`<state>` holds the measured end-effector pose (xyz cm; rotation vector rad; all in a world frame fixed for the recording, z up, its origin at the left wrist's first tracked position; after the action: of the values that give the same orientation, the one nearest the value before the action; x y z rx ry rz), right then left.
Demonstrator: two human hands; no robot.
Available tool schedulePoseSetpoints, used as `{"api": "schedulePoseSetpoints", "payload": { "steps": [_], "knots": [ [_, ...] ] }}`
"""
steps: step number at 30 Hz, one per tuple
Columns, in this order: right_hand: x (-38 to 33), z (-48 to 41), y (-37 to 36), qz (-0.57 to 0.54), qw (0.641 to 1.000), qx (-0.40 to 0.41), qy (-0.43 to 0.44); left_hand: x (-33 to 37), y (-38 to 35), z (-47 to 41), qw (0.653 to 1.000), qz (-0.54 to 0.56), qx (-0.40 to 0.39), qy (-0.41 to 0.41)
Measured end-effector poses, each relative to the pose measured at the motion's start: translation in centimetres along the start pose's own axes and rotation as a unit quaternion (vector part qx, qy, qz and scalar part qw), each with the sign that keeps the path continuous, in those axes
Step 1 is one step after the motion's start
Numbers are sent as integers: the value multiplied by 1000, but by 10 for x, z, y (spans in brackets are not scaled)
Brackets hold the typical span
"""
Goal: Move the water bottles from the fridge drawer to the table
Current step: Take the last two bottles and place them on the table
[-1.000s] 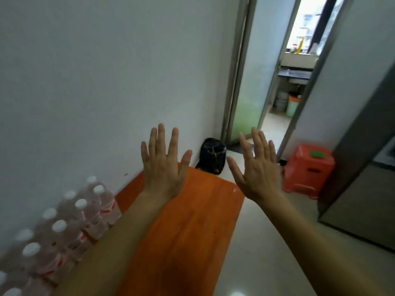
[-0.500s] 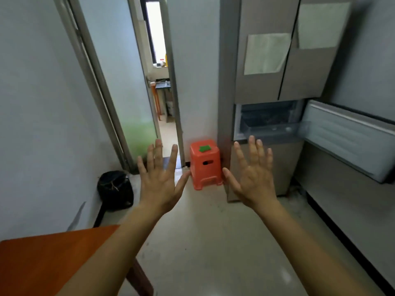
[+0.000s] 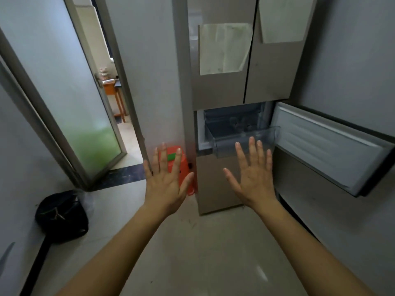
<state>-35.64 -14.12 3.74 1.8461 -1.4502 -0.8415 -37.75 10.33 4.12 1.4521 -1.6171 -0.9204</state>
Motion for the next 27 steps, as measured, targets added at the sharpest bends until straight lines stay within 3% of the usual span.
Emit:
{"api": "schedulePoseSetpoints", "payload": {
  "steps": [10,18,27],
  "knots": [
    [130,-132,-103,55,995,-59,-57,77,-149,-211,989,47,-118,-69],
    [256,-198,-179,47,978,-127,-157,168,-244,-320,966,71,-212,-131],
    [357,-309,-312,-47,972,-208,-100,227,-360,-421,955,45,-287,-51]
  ]
}}
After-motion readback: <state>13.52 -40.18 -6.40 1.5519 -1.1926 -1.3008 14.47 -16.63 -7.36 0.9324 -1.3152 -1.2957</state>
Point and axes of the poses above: each hand's wrist, its own z-axis away from the middle knuckle, its own y-axis out of the back of the hand, x = y × z, the point moved 4 cm from there along -z, towards the middle knuckle, and after that the axes turned 5 degrees about x, right-handed, at the moved point
